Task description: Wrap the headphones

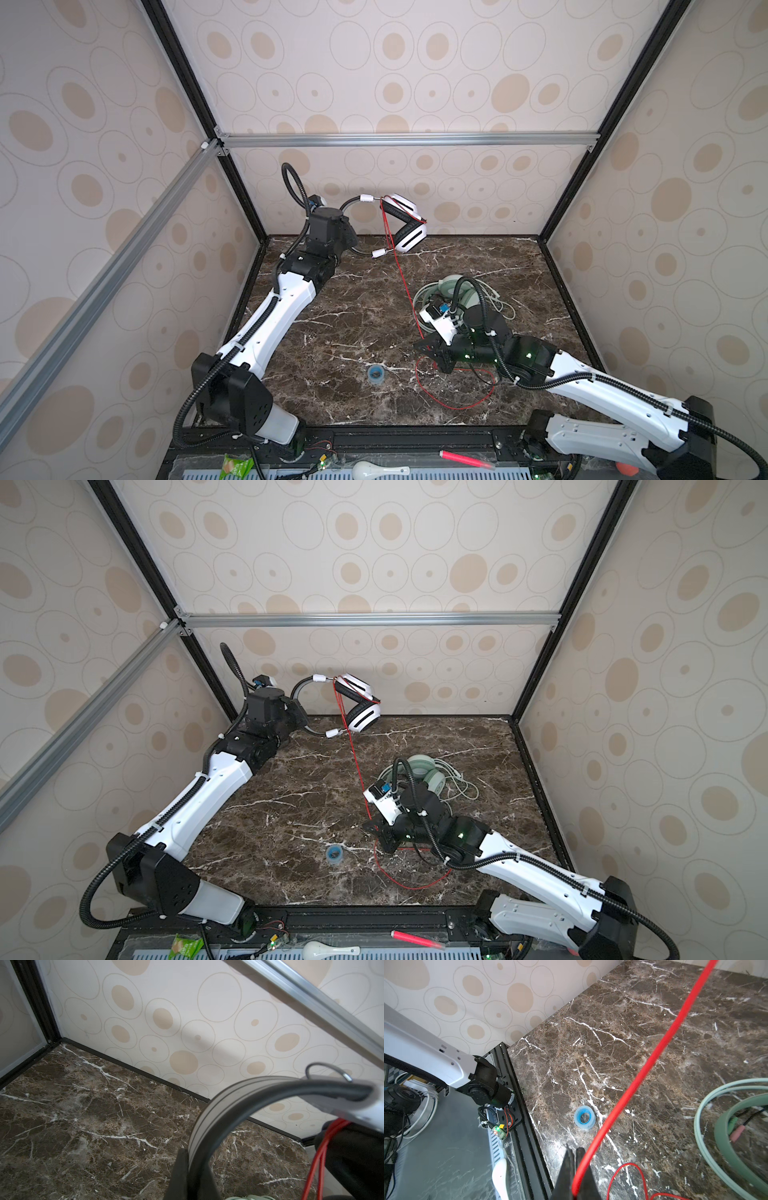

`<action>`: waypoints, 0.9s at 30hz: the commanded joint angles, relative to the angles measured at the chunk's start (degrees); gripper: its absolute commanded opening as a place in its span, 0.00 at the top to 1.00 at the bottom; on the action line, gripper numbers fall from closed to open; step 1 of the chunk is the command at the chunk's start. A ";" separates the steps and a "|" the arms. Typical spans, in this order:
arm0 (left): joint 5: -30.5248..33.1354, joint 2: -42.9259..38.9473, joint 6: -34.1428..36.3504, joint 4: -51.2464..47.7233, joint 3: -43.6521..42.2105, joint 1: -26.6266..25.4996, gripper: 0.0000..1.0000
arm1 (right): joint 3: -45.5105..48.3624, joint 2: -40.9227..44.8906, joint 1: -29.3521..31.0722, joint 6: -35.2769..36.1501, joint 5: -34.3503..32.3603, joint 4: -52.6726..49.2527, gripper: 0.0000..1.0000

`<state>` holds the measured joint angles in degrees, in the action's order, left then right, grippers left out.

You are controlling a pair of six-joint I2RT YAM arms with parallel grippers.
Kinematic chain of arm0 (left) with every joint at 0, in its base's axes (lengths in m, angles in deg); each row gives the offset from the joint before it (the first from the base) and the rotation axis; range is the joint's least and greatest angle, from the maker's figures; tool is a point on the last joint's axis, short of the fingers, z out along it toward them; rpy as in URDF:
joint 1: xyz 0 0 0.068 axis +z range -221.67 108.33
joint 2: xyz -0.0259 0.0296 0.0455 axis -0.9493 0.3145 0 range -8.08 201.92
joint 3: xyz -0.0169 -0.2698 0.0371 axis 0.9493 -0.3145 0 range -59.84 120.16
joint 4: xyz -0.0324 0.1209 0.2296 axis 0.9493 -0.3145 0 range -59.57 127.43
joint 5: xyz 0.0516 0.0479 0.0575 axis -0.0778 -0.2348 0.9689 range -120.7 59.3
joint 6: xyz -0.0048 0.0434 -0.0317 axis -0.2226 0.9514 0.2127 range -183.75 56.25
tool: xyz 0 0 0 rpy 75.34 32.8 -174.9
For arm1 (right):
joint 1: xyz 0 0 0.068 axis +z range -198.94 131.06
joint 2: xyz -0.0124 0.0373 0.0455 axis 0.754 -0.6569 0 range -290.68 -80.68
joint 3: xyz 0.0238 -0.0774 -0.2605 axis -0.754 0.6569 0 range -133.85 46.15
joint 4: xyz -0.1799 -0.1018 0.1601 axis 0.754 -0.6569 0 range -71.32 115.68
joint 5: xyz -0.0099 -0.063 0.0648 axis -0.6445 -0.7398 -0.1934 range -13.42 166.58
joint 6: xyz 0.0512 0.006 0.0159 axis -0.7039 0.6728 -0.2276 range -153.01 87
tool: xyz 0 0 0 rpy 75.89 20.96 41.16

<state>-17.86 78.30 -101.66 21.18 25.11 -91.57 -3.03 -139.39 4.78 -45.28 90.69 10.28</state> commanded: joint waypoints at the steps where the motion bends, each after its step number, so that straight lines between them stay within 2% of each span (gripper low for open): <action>1: 4.03 0.62 2.69 7.16 5.38 0.65 1.00 | -3.49 0.80 1.85 2.69 -1.58 -7.18 1.00; 6: 6.34 2.55 8.30 6.93 4.77 0.65 1.00 | -8.09 -0.18 2.53 5.15 -2.40 -10.95 1.00; 14: 9.97 1.08 16.44 6.96 -0.44 0.24 1.00 | -17.94 -5.72 2.53 10.59 -3.49 -18.76 1.00; 21: 13.85 -1.37 26.15 5.56 -5.17 -3.45 1.00 | -25.13 -11.05 2.50 14.24 -4.75 -22.64 1.00; 27: 10.65 -5.54 31.96 3.34 -10.21 -5.99 1.00 | -30.54 -14.37 0.57 17.07 -7.12 -26.37 1.00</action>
<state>-6.84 77.02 -73.38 21.62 14.90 -96.90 -30.57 -152.88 6.13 -31.27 84.51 -12.67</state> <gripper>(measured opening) 0.069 0.050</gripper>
